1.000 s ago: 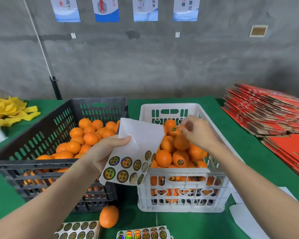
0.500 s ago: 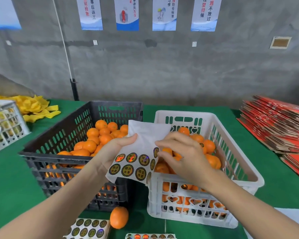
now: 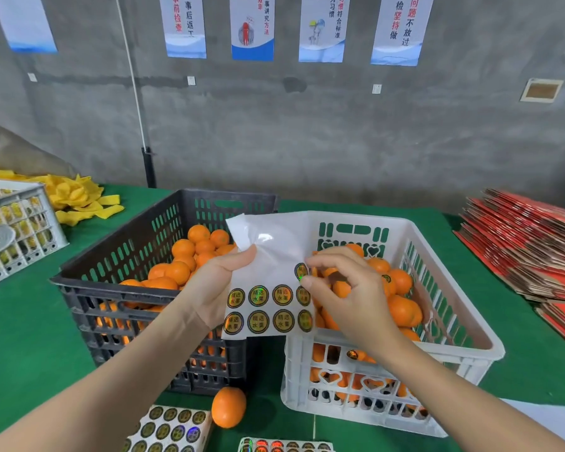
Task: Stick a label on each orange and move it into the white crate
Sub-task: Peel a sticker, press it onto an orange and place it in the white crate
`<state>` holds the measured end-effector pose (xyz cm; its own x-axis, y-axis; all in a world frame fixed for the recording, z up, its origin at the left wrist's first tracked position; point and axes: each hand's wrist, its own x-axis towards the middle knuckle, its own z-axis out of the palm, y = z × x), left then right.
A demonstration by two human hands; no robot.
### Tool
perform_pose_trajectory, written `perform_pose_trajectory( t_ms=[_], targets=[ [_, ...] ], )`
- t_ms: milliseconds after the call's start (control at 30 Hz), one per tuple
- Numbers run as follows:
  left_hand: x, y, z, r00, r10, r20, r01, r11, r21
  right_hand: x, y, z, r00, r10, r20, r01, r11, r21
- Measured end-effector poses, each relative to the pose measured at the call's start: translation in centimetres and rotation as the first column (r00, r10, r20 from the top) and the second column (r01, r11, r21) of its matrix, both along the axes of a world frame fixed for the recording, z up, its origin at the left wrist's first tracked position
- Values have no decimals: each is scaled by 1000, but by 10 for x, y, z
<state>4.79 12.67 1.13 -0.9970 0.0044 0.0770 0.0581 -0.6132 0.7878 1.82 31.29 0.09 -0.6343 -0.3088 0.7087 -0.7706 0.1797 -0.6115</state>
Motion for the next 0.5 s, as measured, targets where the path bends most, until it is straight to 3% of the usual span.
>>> perform_pose_trajectory(
  t_ms=[300,500],
  targets=[
    [5,-6,-5,995,-79,-58,79,997,-12,5,-9,4,994,-106,39,106,994,-7],
    [4,-2,-3,992,-60,109,100,910,-404,7,-14,-1,988,-137,-72,145,983,110]
  ],
)
